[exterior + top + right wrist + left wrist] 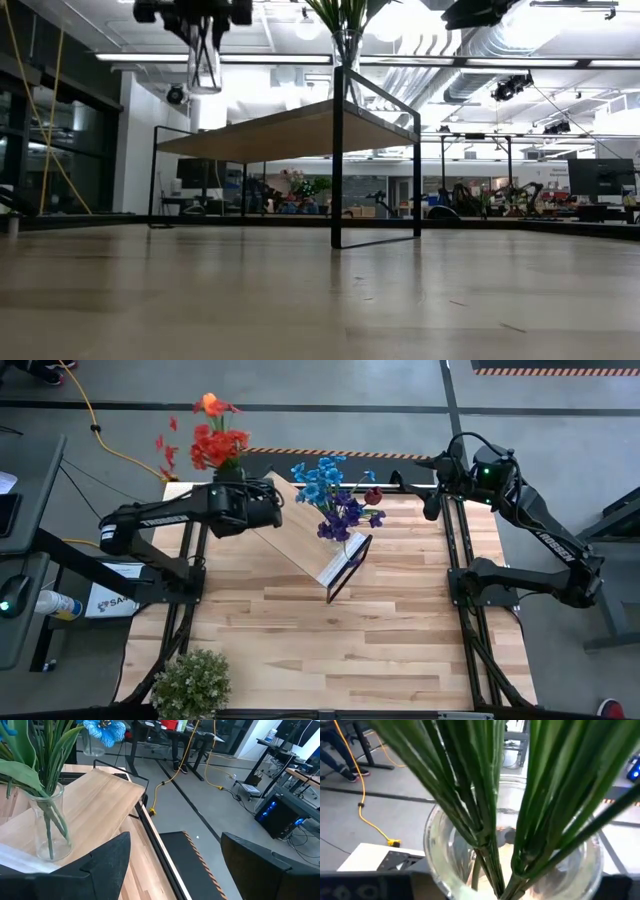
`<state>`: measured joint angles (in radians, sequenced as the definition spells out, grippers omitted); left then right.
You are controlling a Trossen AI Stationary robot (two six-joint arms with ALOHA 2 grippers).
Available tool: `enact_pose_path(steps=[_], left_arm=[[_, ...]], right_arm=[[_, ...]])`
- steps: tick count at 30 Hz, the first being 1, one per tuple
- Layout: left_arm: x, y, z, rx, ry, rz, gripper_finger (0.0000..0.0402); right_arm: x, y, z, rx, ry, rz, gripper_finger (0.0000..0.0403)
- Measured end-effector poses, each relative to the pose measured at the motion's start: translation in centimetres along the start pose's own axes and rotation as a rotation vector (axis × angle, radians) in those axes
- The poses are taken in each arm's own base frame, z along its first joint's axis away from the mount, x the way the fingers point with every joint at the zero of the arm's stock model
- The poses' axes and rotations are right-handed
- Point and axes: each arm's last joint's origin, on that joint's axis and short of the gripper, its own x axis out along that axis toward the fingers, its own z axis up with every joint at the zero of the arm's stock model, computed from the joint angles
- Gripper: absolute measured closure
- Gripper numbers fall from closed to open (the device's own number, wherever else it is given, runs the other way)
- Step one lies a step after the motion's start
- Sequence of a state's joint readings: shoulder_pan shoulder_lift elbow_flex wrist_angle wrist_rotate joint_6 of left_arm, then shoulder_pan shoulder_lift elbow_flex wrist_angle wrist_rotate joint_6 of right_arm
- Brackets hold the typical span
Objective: Pick and place flowers into a vace then onto a shelf
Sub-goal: Put the transparent flower vase on the shelf
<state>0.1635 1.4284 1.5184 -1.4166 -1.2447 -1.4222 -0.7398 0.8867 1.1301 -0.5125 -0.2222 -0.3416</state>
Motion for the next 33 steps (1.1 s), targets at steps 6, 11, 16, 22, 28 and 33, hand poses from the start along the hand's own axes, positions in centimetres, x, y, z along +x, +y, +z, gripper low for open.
enact_pose_path(steps=[6, 11, 16, 22, 28, 33], left_arm=[[0.7, -1.3, -1.9, 0.055, -0.024, -0.034, 0.0197], [2.4, -1.7, -3.5, 0.057, -0.012, -0.017, 0.0197], [3.9, -1.8, -4.8, 0.030, -0.005, 0.004, 0.0197], [5.5, -2.5, -6.0, 0.042, 0.008, -0.028, 0.0197], [7.1, -2.9, -6.9, 0.051, 0.024, -0.066, 0.0197], [7.8, -2.7, -7.0, 0.040, 0.037, -0.064, 0.0197]], right_arm=[[0.0, 0.0, 0.0, 0.006, -0.001, 0.000, 0.0103], [0.0, 0.0, 0.0, 0.042, 0.000, -0.004, 0.0103], [0.0, 0.0, 0.0, 0.054, 0.001, -0.007, 0.0105], [0.0, 0.0, 0.0, 0.057, 0.004, -0.006, 0.0124], [-0.1, 0.0, -0.1, 0.058, 0.010, -0.004, 0.0146], [-0.6, 0.1, 0.0, 0.056, 0.004, -0.006, 0.0154]])
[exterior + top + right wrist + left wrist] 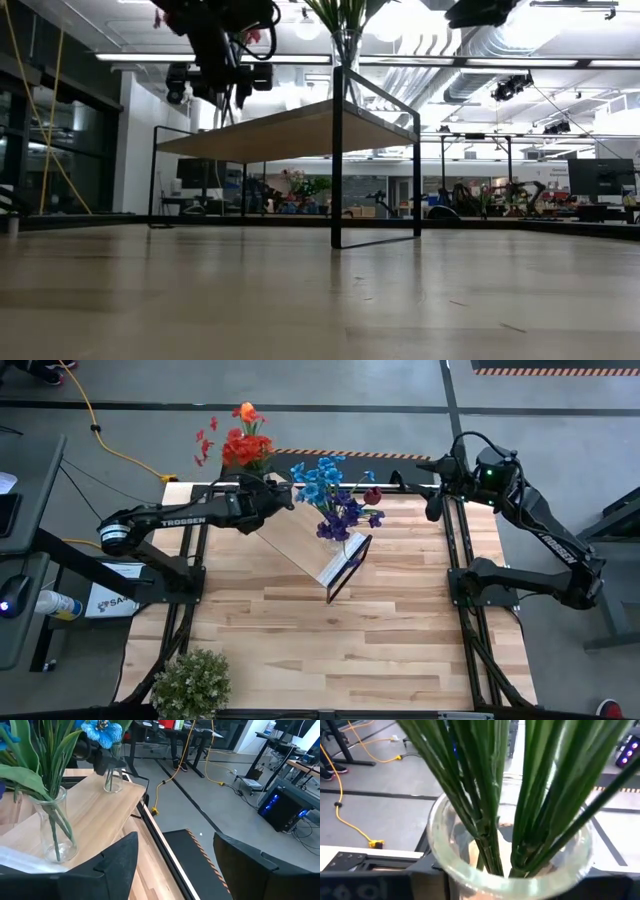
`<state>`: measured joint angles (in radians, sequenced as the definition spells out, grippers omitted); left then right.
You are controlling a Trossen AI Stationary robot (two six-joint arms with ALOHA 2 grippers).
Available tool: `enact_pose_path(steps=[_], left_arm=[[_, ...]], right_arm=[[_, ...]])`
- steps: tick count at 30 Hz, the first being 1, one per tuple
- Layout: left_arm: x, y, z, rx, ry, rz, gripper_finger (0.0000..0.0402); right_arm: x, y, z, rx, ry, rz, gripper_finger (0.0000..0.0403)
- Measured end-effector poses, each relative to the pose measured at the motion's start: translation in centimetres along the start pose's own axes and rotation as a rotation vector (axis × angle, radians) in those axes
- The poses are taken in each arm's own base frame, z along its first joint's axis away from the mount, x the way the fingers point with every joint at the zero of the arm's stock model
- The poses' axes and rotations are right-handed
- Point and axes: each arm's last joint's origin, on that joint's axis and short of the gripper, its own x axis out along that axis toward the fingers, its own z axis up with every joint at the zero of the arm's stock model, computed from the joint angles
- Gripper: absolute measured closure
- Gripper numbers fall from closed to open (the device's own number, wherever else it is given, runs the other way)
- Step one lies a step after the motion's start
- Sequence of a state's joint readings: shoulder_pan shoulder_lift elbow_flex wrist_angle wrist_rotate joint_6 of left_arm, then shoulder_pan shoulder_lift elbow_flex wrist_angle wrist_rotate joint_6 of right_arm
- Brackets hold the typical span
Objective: Pick and place flowers into a vace then onto a shelf
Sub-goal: Put the transparent flower vase on the shelf
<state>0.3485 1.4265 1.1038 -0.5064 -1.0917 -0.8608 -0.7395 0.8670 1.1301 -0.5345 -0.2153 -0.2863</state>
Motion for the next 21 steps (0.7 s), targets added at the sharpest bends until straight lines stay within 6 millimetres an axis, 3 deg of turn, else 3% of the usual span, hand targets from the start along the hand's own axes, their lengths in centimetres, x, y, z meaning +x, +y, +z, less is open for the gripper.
enact_pose_path(steps=[4, 10, 21], left_arm=[[-0.04, 0.01, -0.04, 0.010, 0.009, -0.006, 0.0196], [-0.01, -0.05, -0.32, 0.017, 0.056, -0.039, 0.0161], [-0.71, -0.31, -0.63, 0.028, 0.056, -0.059, 0.0164]], right_arm=[[-0.42, 0.06, 0.10, -0.004, -0.013, -0.005, 0.0154], [-0.73, 0.11, 0.17, -0.007, -0.022, -0.008, 0.0155], [-0.78, 0.12, 0.18, -0.007, -0.023, -0.008, 0.0158]])
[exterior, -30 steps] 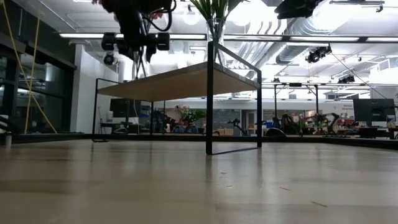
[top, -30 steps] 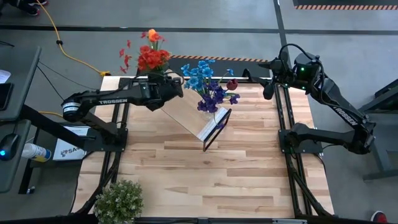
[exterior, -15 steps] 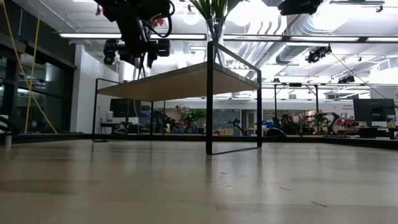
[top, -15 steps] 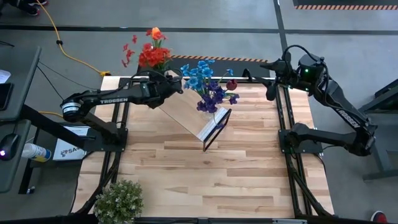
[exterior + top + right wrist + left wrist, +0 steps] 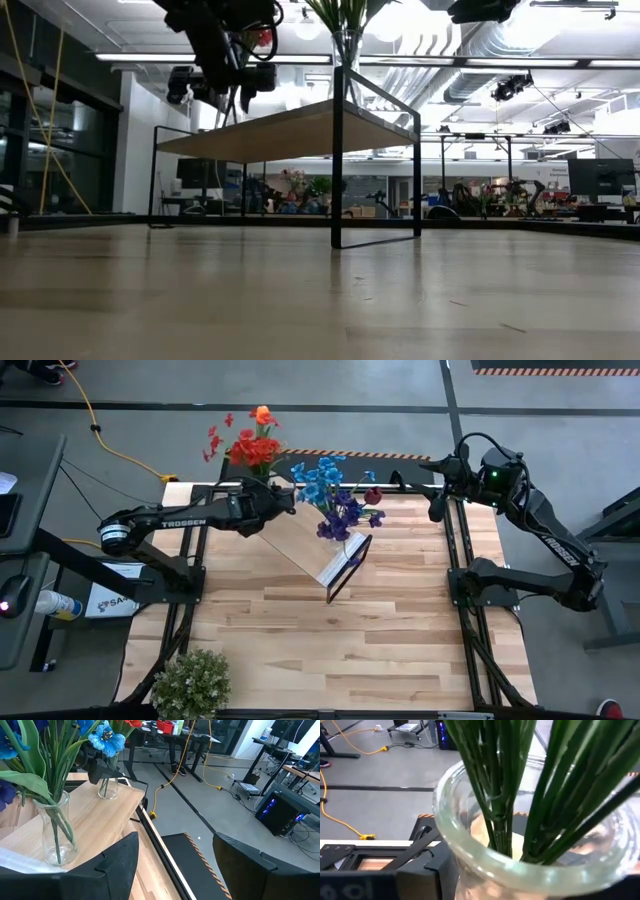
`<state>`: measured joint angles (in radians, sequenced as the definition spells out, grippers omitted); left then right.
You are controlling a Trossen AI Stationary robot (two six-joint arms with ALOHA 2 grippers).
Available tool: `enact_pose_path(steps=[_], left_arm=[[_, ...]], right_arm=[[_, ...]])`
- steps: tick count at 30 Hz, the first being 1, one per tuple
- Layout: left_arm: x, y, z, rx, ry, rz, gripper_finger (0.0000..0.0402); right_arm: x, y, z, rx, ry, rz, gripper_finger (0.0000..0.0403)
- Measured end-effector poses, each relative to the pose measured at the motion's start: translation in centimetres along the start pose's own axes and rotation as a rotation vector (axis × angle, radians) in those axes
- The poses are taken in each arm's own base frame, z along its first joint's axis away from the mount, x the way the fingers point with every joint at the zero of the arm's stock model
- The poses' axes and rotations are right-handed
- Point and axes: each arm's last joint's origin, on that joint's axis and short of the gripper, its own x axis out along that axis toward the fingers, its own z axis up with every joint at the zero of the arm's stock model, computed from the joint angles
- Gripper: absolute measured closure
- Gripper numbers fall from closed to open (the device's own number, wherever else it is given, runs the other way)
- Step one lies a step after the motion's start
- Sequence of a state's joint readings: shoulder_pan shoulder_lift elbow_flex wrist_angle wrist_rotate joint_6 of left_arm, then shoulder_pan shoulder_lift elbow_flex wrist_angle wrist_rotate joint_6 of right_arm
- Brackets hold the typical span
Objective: Pick and place flowers into a vace then onto a shelf
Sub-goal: Put the transparent flower vase on the shelf
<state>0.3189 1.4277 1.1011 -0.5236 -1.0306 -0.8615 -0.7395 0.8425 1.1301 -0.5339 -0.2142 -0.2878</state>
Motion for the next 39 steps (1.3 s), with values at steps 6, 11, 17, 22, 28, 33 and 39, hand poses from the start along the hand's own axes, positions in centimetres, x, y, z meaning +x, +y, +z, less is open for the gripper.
enact_pose_path(steps=[6, 11, 17, 22, 28, 33, 39], left_arm=[[0.0, 0.1, -0.2, 0.024, 0.021, 0.001, 0.0143], [0.0, 0.3, -0.4, 0.040, 0.042, 0.003, 0.0136], [0.0, 0.3, -0.4, 0.033, 0.043, 0.004, 0.0140], [0.0, 0.3, -0.4, 0.022, 0.044, 0.004, 0.0137], [0.0, 0.3, -0.4, 0.019, 0.049, -0.002, 0.0114], [-0.1, 0.2, -0.5, 0.017, 0.044, -0.003, 0.0084], [-1.0, 0.1, -1.1, 0.068, 0.073, -0.025, 0.0049]], right_arm=[[0.0, 0.0, 0.0, 0.000, 0.000, 0.000, 0.0160], [0.0, 0.0, 0.0, 0.000, 0.000, 0.000, 0.0158], [0.0, 0.0, 0.0, 0.002, -0.001, 0.001, 0.0164], [0.0, 0.0, 0.0, 0.002, 0.000, 0.000, 0.0163], [0.0, 0.0, 0.0, 0.003, 0.000, 0.001, 0.0165], [0.0, 0.0, 0.0, 0.003, -0.001, 0.001, 0.0170], [0.0, 0.0, 0.0, 0.002, 0.000, 0.001, 0.0170]])
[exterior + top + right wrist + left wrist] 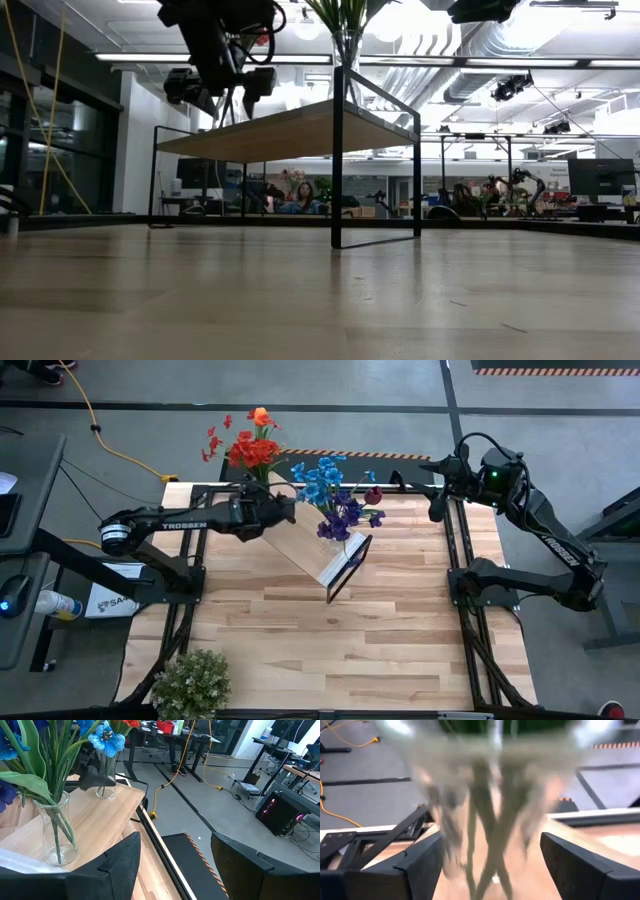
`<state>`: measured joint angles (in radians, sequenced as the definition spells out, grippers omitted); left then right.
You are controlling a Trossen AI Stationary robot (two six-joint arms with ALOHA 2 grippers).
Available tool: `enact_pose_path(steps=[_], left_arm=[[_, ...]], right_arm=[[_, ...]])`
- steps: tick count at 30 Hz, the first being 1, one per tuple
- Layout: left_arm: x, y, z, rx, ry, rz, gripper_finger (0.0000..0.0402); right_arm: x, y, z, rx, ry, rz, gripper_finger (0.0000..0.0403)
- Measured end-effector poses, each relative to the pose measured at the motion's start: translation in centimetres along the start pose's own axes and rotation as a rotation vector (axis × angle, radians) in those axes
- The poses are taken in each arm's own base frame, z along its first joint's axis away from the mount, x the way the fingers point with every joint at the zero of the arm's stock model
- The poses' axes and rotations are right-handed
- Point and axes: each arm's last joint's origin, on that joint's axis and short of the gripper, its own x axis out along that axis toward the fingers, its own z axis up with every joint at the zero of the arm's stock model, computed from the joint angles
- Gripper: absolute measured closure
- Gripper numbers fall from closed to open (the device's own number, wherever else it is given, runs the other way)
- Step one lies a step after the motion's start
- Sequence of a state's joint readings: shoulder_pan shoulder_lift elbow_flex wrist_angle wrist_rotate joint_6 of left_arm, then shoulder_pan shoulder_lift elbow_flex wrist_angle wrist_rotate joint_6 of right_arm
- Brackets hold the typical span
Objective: Pick and place flowers into a vace then onto a shelf
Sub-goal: Put the transparent flower vase on the shelf, then return to Home Position
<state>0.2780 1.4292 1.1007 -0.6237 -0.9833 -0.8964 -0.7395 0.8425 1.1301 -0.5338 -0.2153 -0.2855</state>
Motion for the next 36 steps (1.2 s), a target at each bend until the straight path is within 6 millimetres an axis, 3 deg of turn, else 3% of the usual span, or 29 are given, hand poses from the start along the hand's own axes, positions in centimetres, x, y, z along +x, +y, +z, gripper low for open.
enact_pose_path(steps=[12, 22, 36], left_arm=[[-4.2, -1.1, -2.2, 0.058, -0.057, -0.077, 0.0029], [-7.5, 0.9, -1.7, 0.084, -0.053, -0.148, 0.0027], [-14.3, 2.4, -2.6, 0.073, 0.048, -0.485, 0.0025]], right_arm=[[0.0, 0.0, 0.0, -0.003, 0.000, 0.000, 0.0174], [0.0, 0.0, 0.0, -0.003, 0.000, 0.000, 0.0182], [-0.1, 0.0, 0.2, -0.017, -0.019, -0.013, 0.0182]])
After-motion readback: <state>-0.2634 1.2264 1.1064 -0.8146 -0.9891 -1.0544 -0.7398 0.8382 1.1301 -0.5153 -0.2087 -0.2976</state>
